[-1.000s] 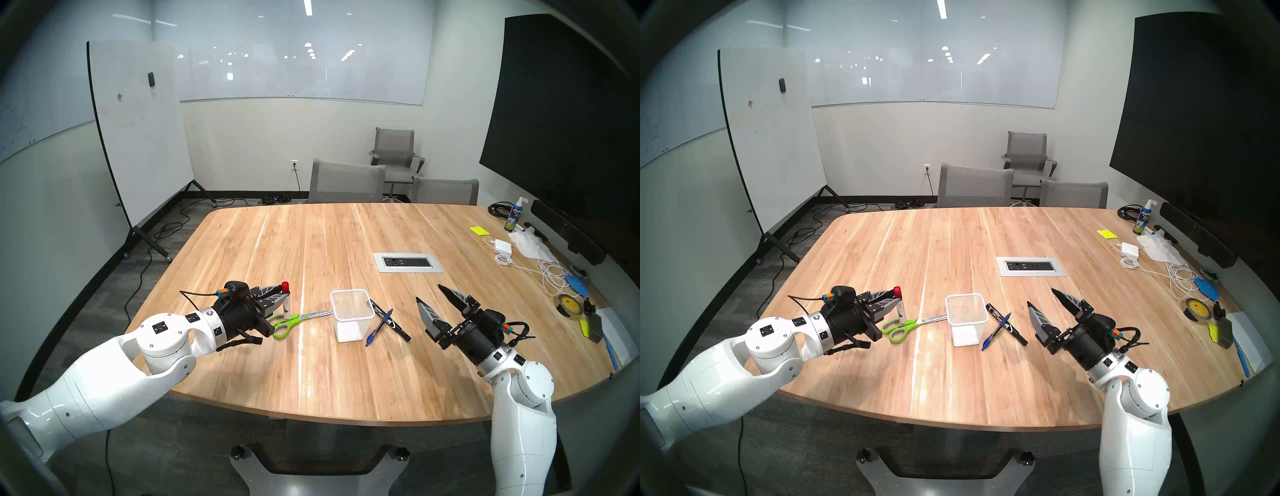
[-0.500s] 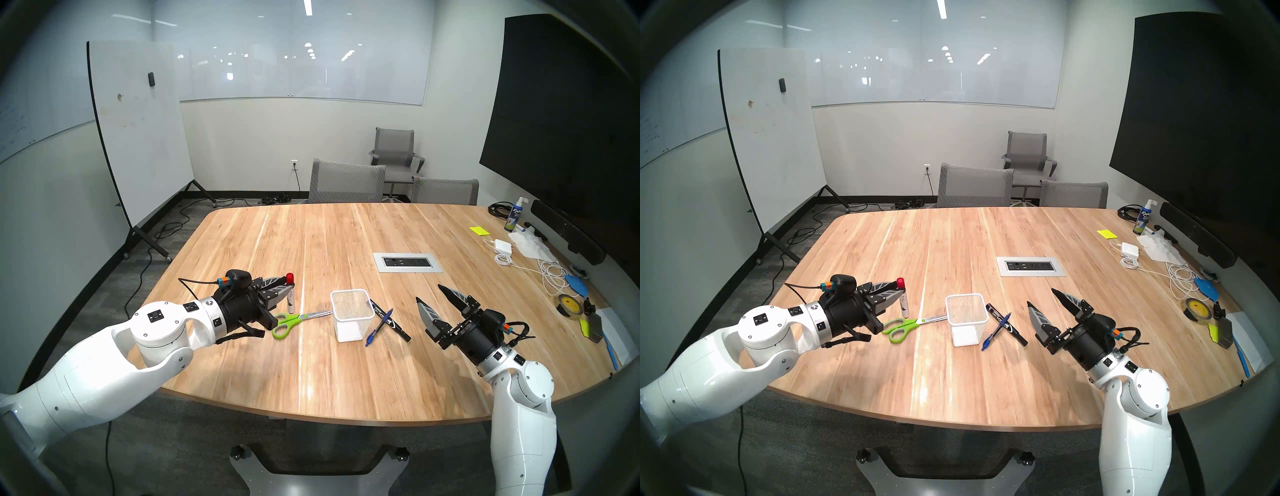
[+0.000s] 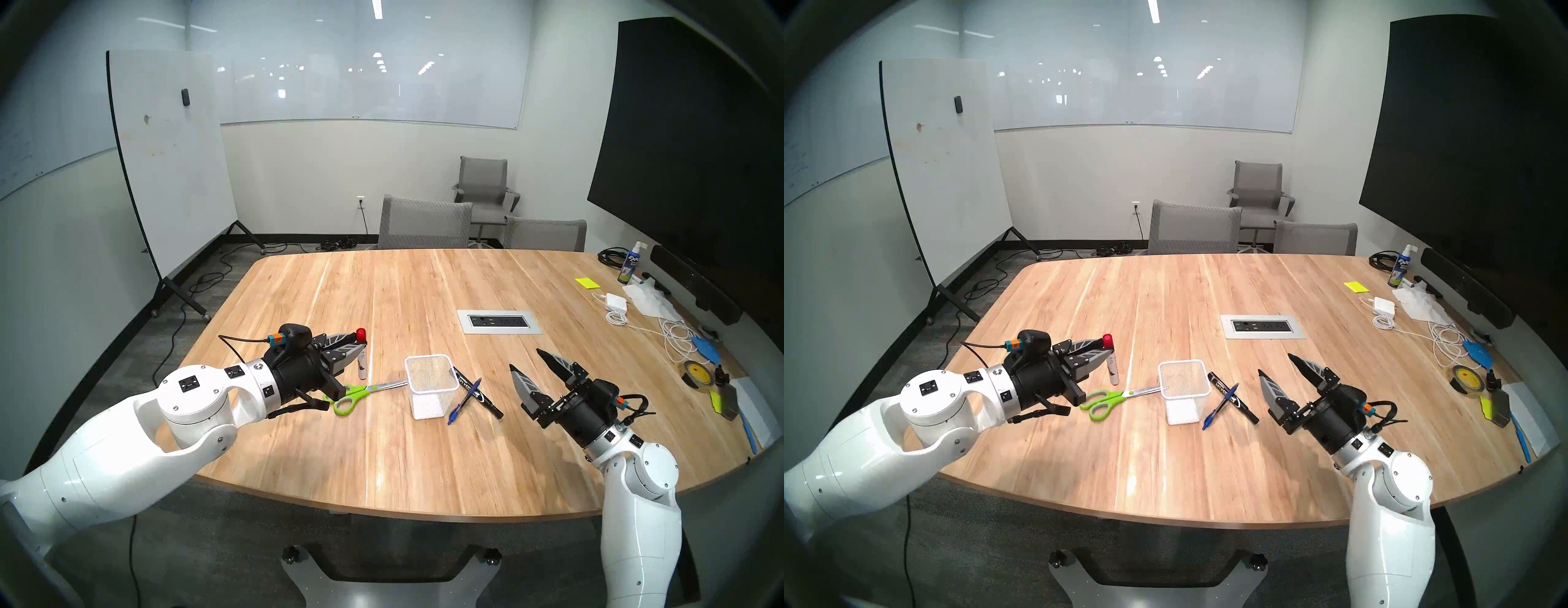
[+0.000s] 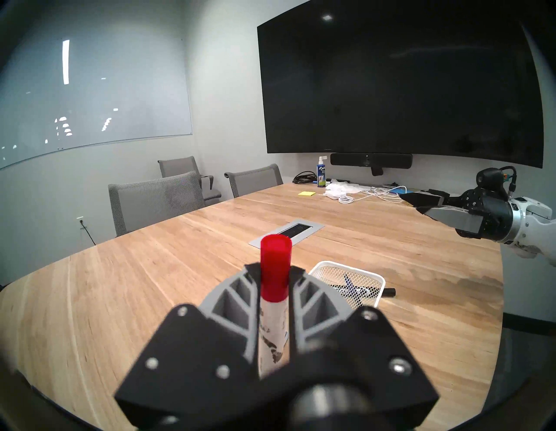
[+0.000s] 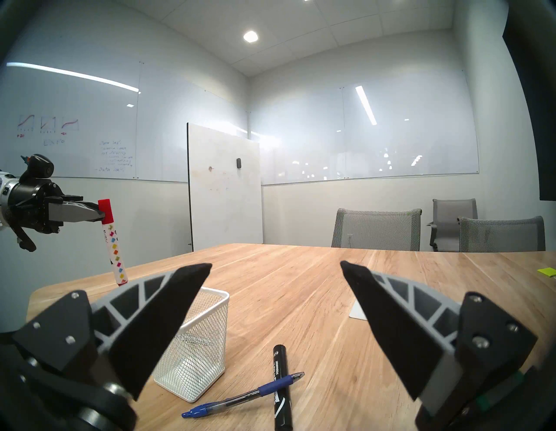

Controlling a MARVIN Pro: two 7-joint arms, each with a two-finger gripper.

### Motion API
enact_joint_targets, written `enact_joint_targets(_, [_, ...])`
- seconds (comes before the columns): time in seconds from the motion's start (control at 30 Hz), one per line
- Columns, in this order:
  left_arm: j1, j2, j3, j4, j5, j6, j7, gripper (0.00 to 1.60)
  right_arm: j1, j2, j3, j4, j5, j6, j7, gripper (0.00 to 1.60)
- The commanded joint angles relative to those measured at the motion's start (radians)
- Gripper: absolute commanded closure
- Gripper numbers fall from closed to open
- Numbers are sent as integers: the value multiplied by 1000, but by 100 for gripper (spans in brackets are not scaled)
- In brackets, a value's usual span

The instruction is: Place the pen, the marker, and the scissors into the pen holder

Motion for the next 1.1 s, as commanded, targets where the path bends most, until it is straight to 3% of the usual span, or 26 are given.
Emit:
enact_joint_targets(0.0, [-22, 4, -16, -43, 0, 3, 5, 160, 9, -1, -2, -17, 4, 2, 0, 0])
enact_joint_targets(0.47, [-56, -4, -5, -91, 6, 49, 28, 160, 10, -2, 0, -17, 3, 2, 1, 0])
enact_joint_targets(1.07, [-179, -146, 82, -90, 62, 153, 56, 160, 11, -4, 1, -17, 1, 2, 3, 0])
